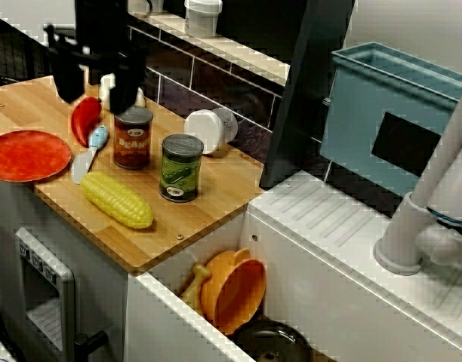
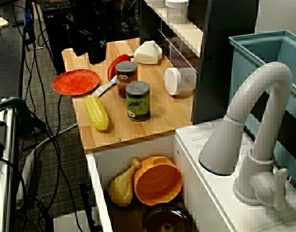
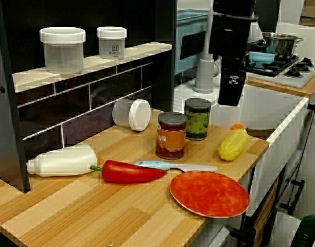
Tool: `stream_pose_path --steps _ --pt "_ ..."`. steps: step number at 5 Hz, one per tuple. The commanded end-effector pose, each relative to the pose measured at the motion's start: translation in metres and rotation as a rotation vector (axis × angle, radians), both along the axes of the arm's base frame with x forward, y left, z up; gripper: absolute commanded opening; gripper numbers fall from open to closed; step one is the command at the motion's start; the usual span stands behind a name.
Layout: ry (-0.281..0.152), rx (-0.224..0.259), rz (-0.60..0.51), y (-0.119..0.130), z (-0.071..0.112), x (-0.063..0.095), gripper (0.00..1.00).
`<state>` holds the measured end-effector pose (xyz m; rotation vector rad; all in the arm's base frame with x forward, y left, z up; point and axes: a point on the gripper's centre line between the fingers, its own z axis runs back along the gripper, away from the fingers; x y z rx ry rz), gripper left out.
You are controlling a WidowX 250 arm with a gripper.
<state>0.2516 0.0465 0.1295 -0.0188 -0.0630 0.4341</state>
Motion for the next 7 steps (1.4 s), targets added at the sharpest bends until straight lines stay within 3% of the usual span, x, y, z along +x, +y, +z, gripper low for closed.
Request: stream_pose_path --steps 1,3,4,5,6,7 --pt "-0.174 0.073 -0.05 0.053 -0.012 -0.009 1.0" --pt "-0.237 0.172 -0.089 0.061 -0.051 -0.01 1.0" --pt "-0.233 0.197 -0.114 0.063 -0.061 -0.009 1.0" --pt "-0.176 0.203 -0.145 0.063 -0.059 -0.003 1.0" --pt "-0.139 0.175 -0.16 0.064 -0.05 0.0 1.0" --pt "-0.115 0.181 -0.202 0.064 -0.048 0.0 1.0"
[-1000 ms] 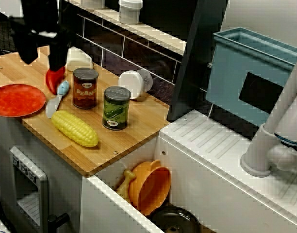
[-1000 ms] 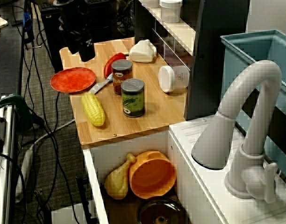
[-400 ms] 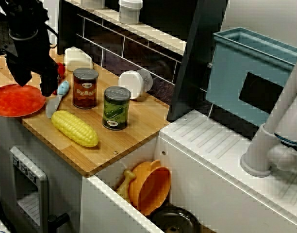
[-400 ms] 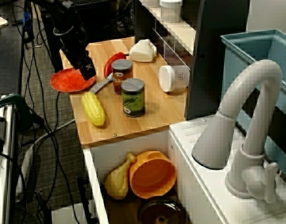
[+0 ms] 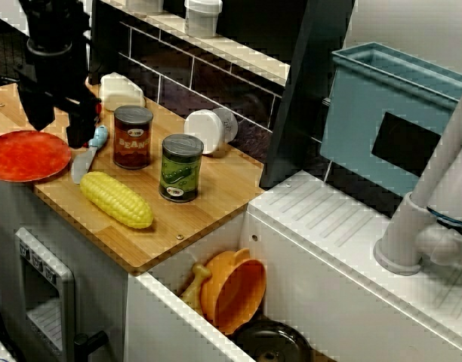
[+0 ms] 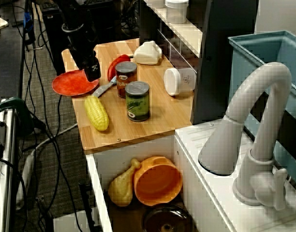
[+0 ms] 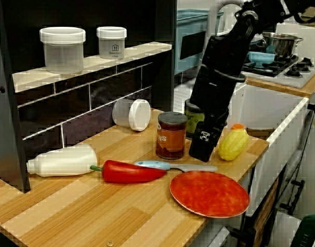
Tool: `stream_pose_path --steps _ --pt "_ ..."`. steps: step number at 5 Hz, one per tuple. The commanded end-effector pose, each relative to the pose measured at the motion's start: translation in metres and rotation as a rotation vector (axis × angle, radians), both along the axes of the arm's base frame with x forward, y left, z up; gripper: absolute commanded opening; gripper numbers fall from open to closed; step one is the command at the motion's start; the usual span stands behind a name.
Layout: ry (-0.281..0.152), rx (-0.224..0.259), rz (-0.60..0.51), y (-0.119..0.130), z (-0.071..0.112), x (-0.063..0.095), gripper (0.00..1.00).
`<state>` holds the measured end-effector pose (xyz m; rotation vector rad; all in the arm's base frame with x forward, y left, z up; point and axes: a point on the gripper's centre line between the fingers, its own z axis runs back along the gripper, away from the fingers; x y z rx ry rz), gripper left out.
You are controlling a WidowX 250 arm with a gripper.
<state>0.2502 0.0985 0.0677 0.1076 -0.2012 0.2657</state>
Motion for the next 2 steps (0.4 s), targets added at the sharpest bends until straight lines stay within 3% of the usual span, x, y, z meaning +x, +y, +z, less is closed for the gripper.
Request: stream_pose_path --steps 1,2 --pt "0.012 0.051 -0.071 0.0137 0.0095 0.0014 1.0" --pt "-0.001 0.068 -0.077 0.0202 0.0023 -0.0017 1.0"
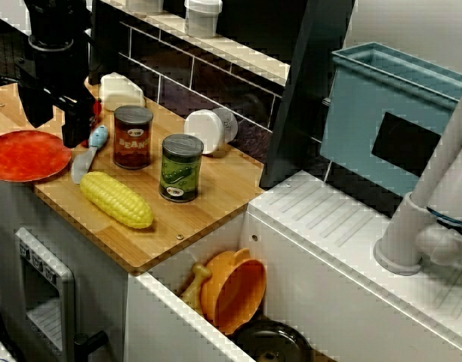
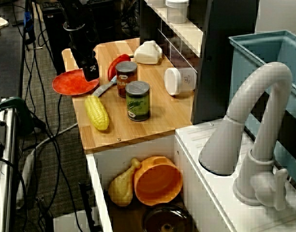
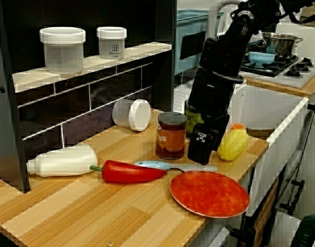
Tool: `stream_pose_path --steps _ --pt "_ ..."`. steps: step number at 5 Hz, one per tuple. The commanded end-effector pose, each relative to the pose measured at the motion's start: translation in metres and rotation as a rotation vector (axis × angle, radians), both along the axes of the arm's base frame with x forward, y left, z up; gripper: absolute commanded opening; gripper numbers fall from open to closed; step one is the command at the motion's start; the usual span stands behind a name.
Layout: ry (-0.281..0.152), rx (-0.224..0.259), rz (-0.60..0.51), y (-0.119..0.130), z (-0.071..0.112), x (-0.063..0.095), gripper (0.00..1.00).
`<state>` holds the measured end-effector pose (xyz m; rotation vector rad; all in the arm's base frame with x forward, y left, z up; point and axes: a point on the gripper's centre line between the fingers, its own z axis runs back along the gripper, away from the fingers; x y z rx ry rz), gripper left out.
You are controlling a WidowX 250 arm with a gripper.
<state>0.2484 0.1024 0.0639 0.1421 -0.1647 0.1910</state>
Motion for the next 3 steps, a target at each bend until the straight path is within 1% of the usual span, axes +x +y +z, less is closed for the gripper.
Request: stream_pose_path --steps 1,2,3 --pt "-0.052 0.051 -0.01 0.0177 -0.0035 -0.0037 1.0" --pt "-0.053 0.074 -0.024 0.0192 -0.0111 -0.0045 1.0" --pt "-0.059 0.088 -0.028 0.0233 -0.0128 -0.0023 1.0"
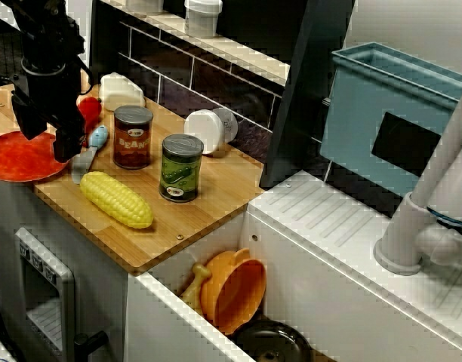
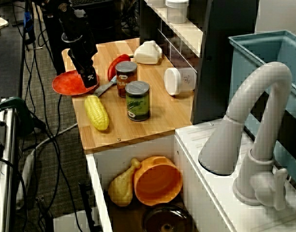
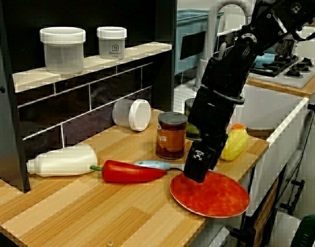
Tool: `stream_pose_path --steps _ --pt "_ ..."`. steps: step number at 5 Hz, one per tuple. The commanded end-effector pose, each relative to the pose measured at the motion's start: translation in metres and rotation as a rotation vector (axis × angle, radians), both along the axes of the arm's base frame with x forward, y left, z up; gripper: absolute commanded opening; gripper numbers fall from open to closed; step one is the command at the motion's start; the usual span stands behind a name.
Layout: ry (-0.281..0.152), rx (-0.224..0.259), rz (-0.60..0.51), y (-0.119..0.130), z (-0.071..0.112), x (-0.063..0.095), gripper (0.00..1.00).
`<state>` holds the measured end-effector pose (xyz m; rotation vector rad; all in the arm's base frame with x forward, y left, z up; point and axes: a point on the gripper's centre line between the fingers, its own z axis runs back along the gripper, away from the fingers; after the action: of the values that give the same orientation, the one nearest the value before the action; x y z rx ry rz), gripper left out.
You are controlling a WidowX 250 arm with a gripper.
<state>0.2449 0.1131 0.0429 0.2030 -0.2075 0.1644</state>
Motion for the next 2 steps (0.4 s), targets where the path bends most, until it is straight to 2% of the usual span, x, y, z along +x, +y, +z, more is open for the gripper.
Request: stream_pose_path --steps 1,2 --pt "-0.006 0.02 -0.001 0.0144 0.0101 0.002 1.0" --pt "0.006 0.013 -0.015 0.0123 0.0125 -0.0016 0.32"
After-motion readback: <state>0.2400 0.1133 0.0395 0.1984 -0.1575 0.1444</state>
